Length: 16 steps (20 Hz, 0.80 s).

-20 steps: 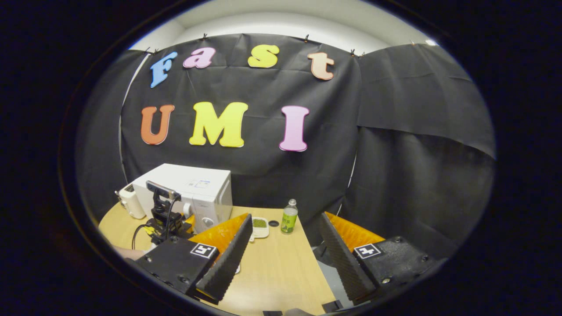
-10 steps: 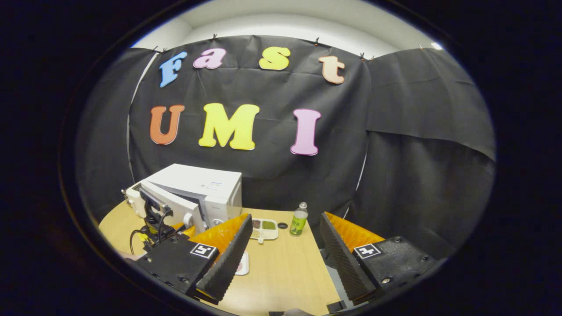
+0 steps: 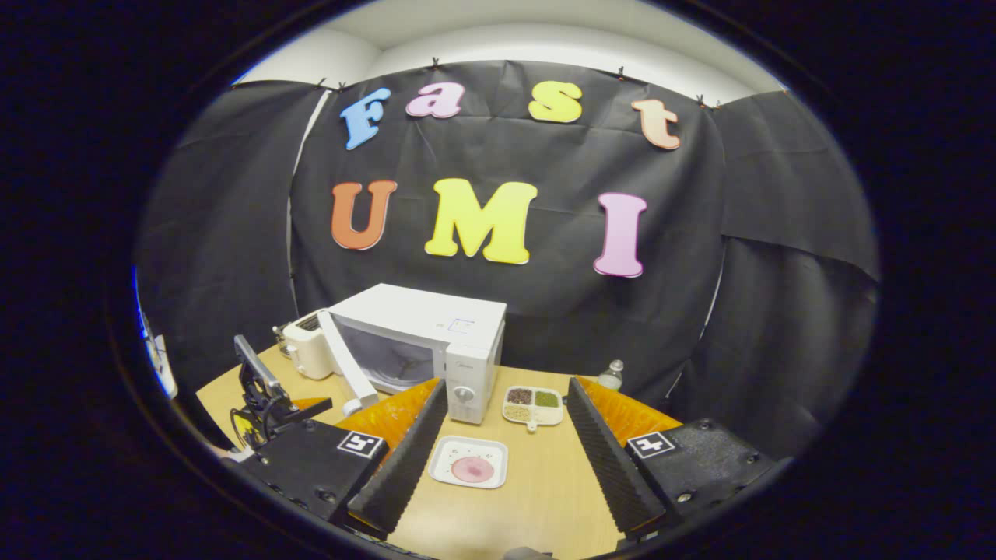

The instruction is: Open the microwave oven with the left hand, put the food in, and close the microwave oven.

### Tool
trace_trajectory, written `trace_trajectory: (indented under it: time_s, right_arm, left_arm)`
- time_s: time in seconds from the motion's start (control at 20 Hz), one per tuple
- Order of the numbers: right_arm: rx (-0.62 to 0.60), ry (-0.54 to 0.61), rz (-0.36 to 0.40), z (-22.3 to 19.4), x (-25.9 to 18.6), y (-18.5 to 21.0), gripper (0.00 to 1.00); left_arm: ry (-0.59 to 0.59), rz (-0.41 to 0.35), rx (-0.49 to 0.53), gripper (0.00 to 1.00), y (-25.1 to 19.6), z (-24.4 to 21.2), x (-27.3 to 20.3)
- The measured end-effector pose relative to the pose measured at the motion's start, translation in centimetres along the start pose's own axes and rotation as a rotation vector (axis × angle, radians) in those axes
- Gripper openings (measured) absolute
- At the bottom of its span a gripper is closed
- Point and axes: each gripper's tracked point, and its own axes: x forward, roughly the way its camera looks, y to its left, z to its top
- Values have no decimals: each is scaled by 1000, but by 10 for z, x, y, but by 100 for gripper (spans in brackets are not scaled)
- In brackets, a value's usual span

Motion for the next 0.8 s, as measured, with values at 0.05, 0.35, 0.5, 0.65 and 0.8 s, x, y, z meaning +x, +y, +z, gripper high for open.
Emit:
trace_trajectory:
  time_s: [0.05,0.35,0.5,0.65,0.8]
  right_arm:
    - [-2,0,23,-1,3,10,93]
    - [40,11,105,-13,6,51,99]
    - [50,21,121,-21,6,64,99]
    - [44,25,137,-25,8,80,99]
    - [46,30,164,-28,11,100,99]
  left_arm:
    - [9,9,-13,94,8,-3,-10]
    - [38,114,-42,96,66,-15,-57]
    - [49,166,-36,96,96,-19,-78]
    - [59,223,-26,96,129,-27,-97]
    - [78,253,-75,96,158,-36,-112]
